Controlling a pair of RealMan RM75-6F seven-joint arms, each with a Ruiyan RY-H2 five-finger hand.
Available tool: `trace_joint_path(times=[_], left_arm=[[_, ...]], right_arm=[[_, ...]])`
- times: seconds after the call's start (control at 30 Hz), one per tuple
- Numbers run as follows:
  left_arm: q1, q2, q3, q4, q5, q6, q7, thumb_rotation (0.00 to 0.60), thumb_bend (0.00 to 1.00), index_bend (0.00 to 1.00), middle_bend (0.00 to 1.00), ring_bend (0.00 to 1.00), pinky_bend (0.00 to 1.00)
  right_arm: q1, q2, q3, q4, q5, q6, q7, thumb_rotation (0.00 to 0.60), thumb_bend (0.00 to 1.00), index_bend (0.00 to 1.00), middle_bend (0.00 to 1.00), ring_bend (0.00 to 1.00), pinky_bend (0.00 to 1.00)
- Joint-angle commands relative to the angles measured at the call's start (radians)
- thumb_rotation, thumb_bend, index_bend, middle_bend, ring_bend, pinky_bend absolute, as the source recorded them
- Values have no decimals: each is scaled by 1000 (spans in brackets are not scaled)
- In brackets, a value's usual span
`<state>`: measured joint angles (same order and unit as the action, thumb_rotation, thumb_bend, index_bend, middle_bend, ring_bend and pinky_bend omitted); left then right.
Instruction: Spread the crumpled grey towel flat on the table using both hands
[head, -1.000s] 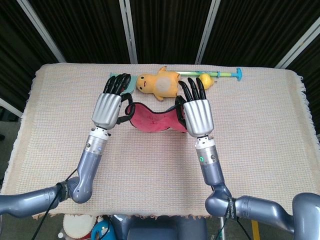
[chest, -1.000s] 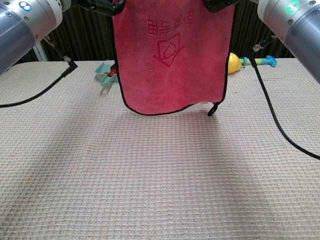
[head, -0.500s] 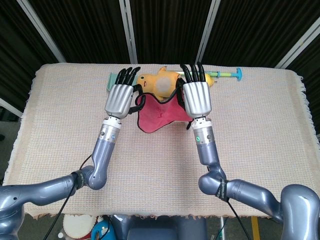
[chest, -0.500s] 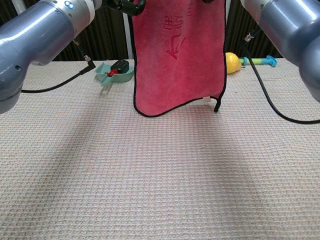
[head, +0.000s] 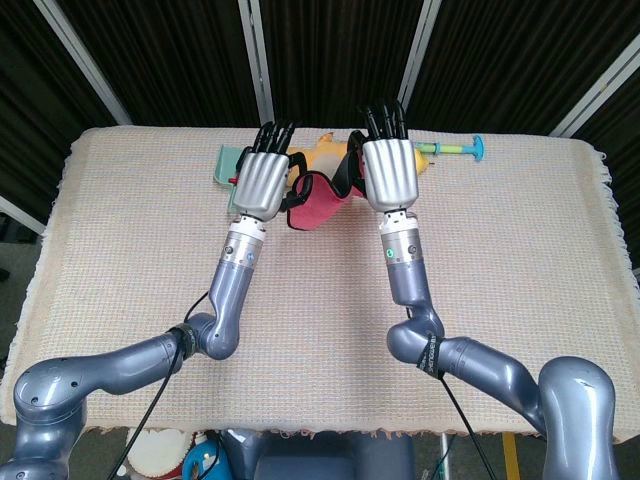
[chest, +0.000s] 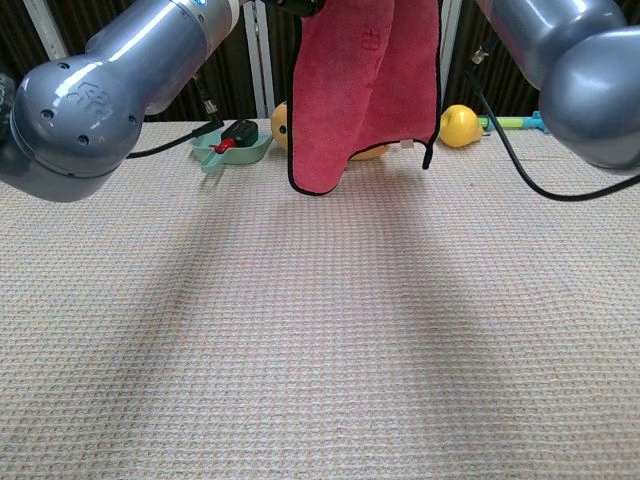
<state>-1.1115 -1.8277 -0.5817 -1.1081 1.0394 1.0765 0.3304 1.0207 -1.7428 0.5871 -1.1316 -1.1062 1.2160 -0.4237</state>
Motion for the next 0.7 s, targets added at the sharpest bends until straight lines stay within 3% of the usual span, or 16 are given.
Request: trace_joint_path(times=[0.03, 0.5, 0.7], left_arm=[[27, -10, 48, -19, 16, 16, -16, 600, 477, 607, 63, 0, 0], [245, 50, 282, -296, 101, 162, -6, 600, 477, 611, 66, 0, 0], [320, 85, 351, -380, 137, 209, -17, 600, 477, 612, 66, 0, 0]], right_arm=[[-46, 23, -42, -44, -18, 34, -6, 600, 601, 574, 196, 95, 67], [-287, 80, -296, -316, -91, 187, -72, 600, 600, 575, 196, 95, 68], [-350, 83, -369, -383, -142, 245, -102, 600, 601, 575, 196, 95, 68]])
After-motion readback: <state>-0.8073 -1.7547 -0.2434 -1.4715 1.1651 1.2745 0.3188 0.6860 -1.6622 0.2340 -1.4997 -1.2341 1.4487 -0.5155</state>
